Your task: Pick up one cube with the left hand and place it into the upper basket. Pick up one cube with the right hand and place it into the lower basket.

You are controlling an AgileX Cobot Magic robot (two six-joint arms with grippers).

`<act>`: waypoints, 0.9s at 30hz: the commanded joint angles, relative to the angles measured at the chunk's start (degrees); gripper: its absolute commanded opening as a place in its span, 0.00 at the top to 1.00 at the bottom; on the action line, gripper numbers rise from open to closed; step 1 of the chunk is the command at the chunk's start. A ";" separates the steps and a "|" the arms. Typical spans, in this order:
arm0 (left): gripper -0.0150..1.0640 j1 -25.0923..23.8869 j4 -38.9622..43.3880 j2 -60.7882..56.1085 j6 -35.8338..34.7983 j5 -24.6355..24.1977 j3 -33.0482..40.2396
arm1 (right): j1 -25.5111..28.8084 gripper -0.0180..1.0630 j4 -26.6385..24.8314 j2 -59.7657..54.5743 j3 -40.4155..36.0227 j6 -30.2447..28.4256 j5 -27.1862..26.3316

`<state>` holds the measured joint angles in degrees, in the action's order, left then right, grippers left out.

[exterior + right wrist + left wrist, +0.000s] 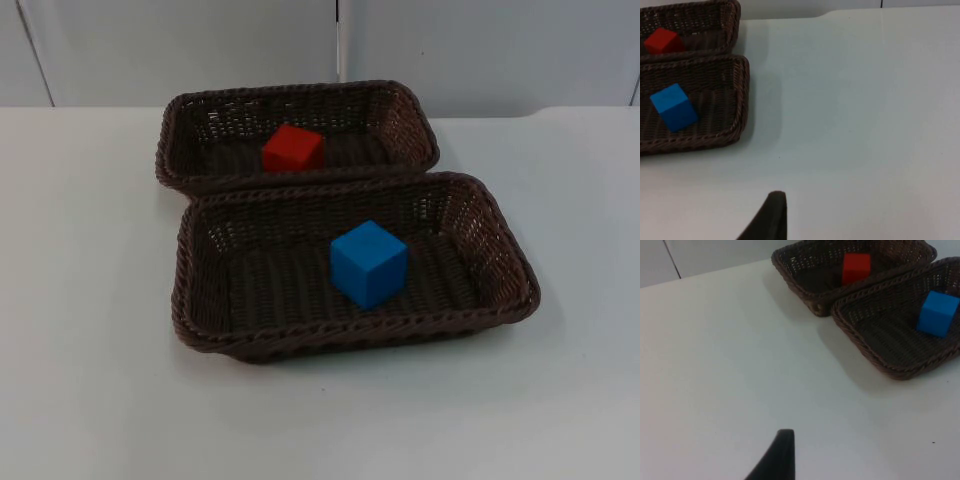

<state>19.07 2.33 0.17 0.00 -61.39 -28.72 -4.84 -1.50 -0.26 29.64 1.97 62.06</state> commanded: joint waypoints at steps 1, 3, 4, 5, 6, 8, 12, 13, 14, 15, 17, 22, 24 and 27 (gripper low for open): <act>0.07 0.23 -0.46 -0.17 0.00 -0.17 0.36 | 0.38 0.01 -0.11 0.26 -0.15 0.12 -0.37; 0.07 0.23 -0.46 -0.17 0.00 -0.17 0.36 | 0.38 0.01 -0.11 0.26 -0.15 0.12 -0.37; 0.07 0.23 -0.46 -0.17 0.00 -0.17 0.36 | 0.38 0.01 -0.11 0.26 -0.15 0.12 -0.37; 0.07 0.23 -0.46 -0.17 0.00 -0.17 0.36 | 0.38 0.01 -0.11 0.26 -0.15 0.12 -0.37; 0.07 0.23 -0.46 -0.17 0.00 -0.17 0.36 | 0.38 0.01 -0.11 0.26 -0.15 0.12 -0.37; 0.07 0.23 -0.46 -0.17 0.00 -0.17 0.36 | 0.38 0.01 -0.11 0.26 -0.15 0.12 -0.37; 0.07 0.23 -0.46 -0.17 0.00 -0.17 0.36 | 0.38 0.01 -0.11 0.26 -0.15 0.12 -0.37; 0.07 0.23 -0.46 -0.17 0.00 -0.17 0.36 | 0.38 0.01 -0.11 0.26 -0.15 0.12 -0.37; 0.07 0.13 -0.44 -0.17 0.00 -0.17 0.36 | 0.38 0.01 -0.21 0.26 -0.15 0.12 -0.37; 0.07 0.13 -0.44 -0.17 0.00 -0.17 0.36 | 0.38 0.01 -0.21 0.26 -0.15 0.12 -0.37; 0.07 -1.06 -0.44 -0.17 0.00 -0.17 0.36 | 0.38 0.01 -0.21 0.26 -0.15 0.12 -0.37; 0.07 -5.93 -0.44 -0.17 0.00 -0.17 0.36 | 0.38 0.01 -0.21 0.26 -0.15 0.12 -0.37; 0.07 -8.72 -0.44 -0.17 0.00 -0.17 0.36 | 0.38 0.01 -0.21 0.26 -0.15 0.12 -0.37; 0.07 -11.35 -0.44 -0.17 0.00 -0.17 0.36 | 0.38 0.01 -0.21 0.26 -0.15 0.12 -0.37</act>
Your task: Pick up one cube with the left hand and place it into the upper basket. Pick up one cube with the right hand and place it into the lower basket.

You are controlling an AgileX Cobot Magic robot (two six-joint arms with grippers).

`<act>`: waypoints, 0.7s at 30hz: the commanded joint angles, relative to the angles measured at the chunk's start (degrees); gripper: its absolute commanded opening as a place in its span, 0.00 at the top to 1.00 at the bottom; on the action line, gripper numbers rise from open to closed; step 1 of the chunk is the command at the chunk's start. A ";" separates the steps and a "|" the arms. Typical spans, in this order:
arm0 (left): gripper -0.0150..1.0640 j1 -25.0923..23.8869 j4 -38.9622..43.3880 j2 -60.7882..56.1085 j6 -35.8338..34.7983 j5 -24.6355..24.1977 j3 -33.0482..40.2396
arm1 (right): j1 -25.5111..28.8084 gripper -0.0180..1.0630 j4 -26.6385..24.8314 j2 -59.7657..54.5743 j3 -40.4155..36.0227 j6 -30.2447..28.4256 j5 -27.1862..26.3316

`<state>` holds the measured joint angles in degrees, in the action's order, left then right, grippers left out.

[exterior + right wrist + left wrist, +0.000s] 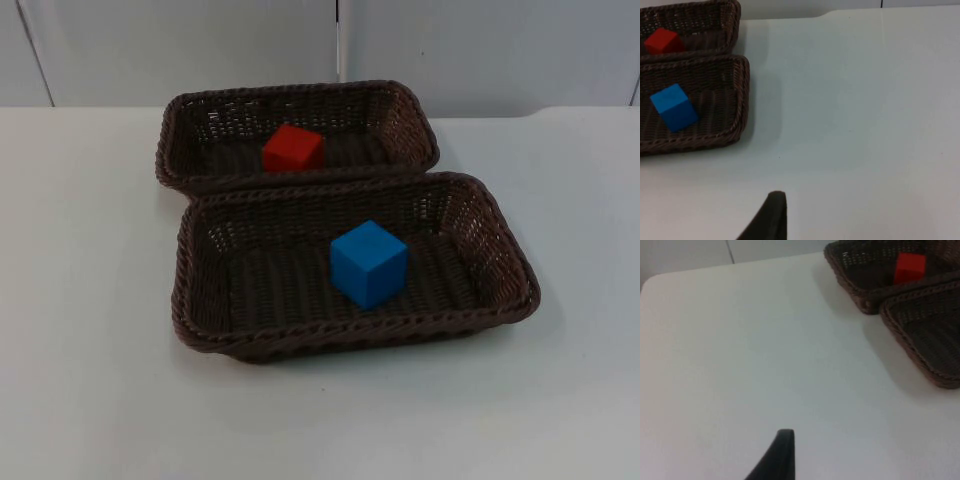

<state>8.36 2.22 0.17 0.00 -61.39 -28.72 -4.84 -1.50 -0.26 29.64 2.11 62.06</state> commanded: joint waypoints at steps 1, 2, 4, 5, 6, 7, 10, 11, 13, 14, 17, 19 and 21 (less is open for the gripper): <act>0.07 -2.02 -0.33 -0.17 0.00 -0.17 0.36 | 0.38 0.01 -0.21 0.26 -0.15 -0.02 -0.37; 0.07 -3.38 -0.33 -0.17 0.00 -0.17 0.36 | 0.38 0.01 -0.21 0.26 -0.15 -0.02 -0.37; 0.07 -4.52 -0.33 -0.17 0.00 -0.17 0.36 | 0.38 0.01 -0.21 0.26 -0.15 -0.02 -0.37; 0.07 -5.81 -0.33 -0.17 0.00 -0.17 0.36 | 0.38 0.01 -0.21 0.26 -0.15 -0.02 -0.37; 0.07 -6.97 -0.33 -0.17 0.00 -0.17 0.36 | 0.38 0.01 -0.21 0.26 -0.15 -0.02 -0.37; 0.07 -8.38 -0.33 -0.17 0.00 -0.17 0.36 | 0.38 0.01 -0.21 0.26 -0.15 -0.02 -0.37; 0.07 -10.17 -0.33 -0.17 0.00 -0.17 0.36 | 0.38 0.01 -0.21 0.26 -0.15 -0.02 -0.37; 0.07 -10.74 -0.33 -0.17 0.00 -0.17 0.36 | 0.38 0.01 -0.21 0.26 -0.15 -0.02 -0.37; 0.07 -11.74 -0.33 -0.17 0.00 -0.17 0.36 | 0.38 0.01 -0.21 0.26 -0.15 -0.02 -0.37; 0.07 -11.74 -0.33 -0.17 0.00 -0.17 0.36 | 0.38 0.01 -0.21 0.26 -0.15 -0.02 -0.37; 0.07 -11.74 -0.33 -0.17 0.00 -0.17 0.36 | 0.38 0.01 -0.21 0.26 -0.15 -0.02 -0.37; 0.07 -11.74 -0.33 -0.17 0.00 -0.17 0.36 | 0.38 0.01 -0.21 0.26 -0.15 -0.02 -0.37; 0.07 -11.74 -0.33 -0.17 0.00 -0.17 0.36 | 0.38 0.01 -0.21 0.26 -0.15 -0.02 -0.37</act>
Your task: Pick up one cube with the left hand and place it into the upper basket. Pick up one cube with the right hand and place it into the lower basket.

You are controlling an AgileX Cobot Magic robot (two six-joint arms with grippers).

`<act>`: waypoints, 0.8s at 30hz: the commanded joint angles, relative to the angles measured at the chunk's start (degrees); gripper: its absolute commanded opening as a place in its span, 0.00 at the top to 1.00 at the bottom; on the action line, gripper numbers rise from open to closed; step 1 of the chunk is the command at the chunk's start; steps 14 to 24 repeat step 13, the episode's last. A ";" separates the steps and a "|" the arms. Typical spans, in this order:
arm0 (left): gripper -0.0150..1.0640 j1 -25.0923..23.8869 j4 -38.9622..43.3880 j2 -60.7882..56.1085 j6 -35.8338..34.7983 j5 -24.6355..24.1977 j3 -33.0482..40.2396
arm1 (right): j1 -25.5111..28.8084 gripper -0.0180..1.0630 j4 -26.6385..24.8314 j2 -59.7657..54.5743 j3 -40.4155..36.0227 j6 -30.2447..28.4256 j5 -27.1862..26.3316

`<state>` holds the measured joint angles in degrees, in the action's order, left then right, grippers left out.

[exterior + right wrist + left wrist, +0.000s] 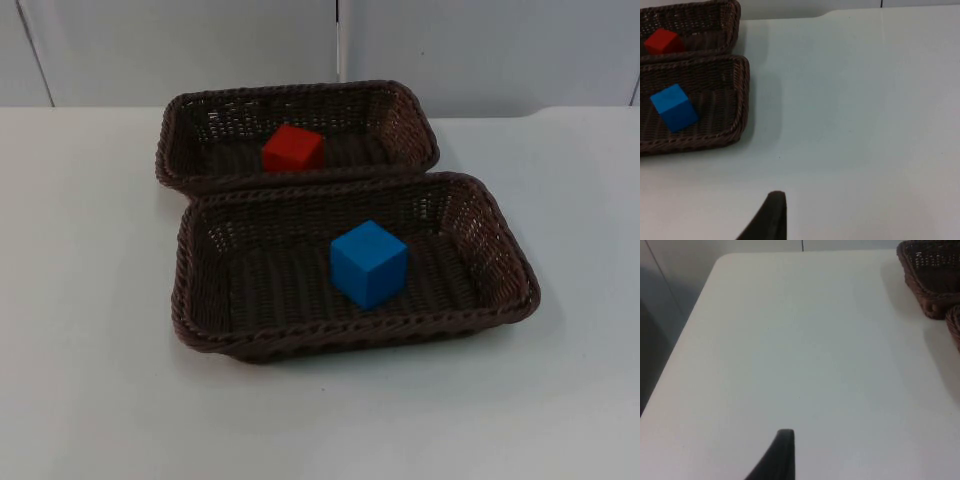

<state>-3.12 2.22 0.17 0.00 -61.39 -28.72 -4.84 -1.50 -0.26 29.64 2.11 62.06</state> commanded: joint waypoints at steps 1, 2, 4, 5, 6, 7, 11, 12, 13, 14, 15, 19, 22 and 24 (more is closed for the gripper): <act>0.07 -0.26 -0.33 -0.17 0.00 -0.17 0.36 | 0.38 0.01 -0.21 0.26 -0.15 -0.02 -0.37; 0.07 -0.26 -0.33 -0.17 0.00 -0.17 0.36 | 0.38 0.01 -0.21 0.26 -0.15 -0.02 -0.37; 0.07 -0.26 -0.33 -0.17 0.00 -0.17 0.36 | 0.38 0.01 -0.21 0.26 -0.15 -0.02 -0.37; 0.07 -0.26 -0.33 -0.17 0.00 -0.17 0.36 | 0.38 0.01 -0.21 0.26 -0.15 -0.02 -0.37; 0.07 -0.26 -0.33 -0.17 0.00 -0.17 0.36 | 0.38 0.01 -0.21 0.26 -0.15 -0.02 -0.37; 0.07 -0.26 -0.33 -0.17 0.00 -0.17 0.36 | 0.38 0.01 -0.21 0.26 -0.15 -0.02 -0.37; 0.07 -0.28 -0.33 -0.17 0.32 -0.17 0.36 | 0.38 0.01 -0.21 0.26 -0.15 -0.02 -0.37; 0.07 -0.28 -0.33 -0.17 0.32 -0.17 0.36 | 0.38 0.01 -0.21 0.26 -0.15 -0.02 -0.37; 0.07 -0.28 -0.33 -0.17 0.79 -0.17 0.36 | 0.38 0.01 -0.21 0.26 -0.15 -0.02 -0.37; 0.07 -0.28 -0.33 -0.17 0.79 -0.17 0.36 | 0.38 0.01 -0.21 0.26 -0.15 -0.02 -0.37; 0.07 -0.28 -0.33 -0.17 0.79 -0.17 0.36 | 0.38 0.01 -0.21 0.26 -0.15 -0.02 -0.37; 0.07 -0.28 -0.33 -0.17 0.79 -0.17 0.36 | 0.38 0.01 -0.21 0.26 -0.15 -0.02 -0.37; 0.07 -0.28 -0.33 -0.17 0.79 -0.17 0.36 | 0.38 0.01 -0.21 0.26 -0.15 -0.02 -0.37; 0.07 -0.28 -0.33 -0.17 0.79 -0.17 0.36 | 0.38 0.01 -0.21 0.26 -0.15 -0.02 -0.37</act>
